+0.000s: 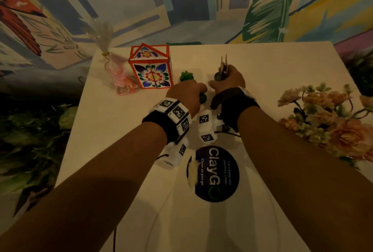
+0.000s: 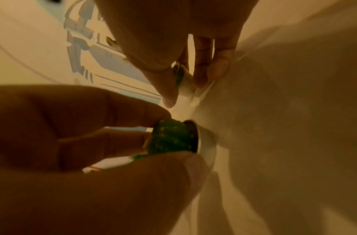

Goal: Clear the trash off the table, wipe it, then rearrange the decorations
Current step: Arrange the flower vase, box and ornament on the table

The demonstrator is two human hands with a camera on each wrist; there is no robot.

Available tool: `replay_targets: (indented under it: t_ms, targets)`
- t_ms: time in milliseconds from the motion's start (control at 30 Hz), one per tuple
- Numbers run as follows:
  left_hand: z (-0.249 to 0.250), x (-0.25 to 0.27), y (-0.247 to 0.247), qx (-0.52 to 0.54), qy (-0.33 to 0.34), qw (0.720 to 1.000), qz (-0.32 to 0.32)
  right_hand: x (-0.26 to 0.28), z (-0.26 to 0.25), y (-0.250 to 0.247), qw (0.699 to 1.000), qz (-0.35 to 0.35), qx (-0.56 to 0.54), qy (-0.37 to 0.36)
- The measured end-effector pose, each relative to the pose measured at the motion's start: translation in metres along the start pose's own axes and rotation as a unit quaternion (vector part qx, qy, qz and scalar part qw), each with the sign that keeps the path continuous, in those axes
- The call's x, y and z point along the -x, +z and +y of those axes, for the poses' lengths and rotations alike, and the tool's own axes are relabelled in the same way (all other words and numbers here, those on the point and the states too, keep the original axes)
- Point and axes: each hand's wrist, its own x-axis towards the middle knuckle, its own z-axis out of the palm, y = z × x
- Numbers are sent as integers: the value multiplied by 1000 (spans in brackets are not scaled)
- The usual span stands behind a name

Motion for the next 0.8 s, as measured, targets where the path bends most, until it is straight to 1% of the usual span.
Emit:
replay_targets:
  t_ms: [100,167,300,400,500,567,667,800]
  targets:
    - [-4,14,4,4,-7,1000,-3,11,0,3,1000,5,21,-2]
    - [-6,22,6,13,-27,1000,-1,27,1,4,1000,7,15,-5]
    - [-10,41,5,58,-94,994,7,91,4,-5,999,-17,-30,-18]
    - [-8,60,6,111,-121,986,26,141,16,-23,997,-56,-39,-31]
    - [7,76,11,150,-111,982,26,174,41,-44,996,-87,5,-21]
    - [24,84,16,163,-93,982,16,186,59,-57,995,-91,33,-12]
    - [48,91,26,171,-67,983,8,192,76,-70,993,-95,70,-17]
    - [71,93,33,163,-56,985,-12,185,87,-78,990,-93,89,-58]
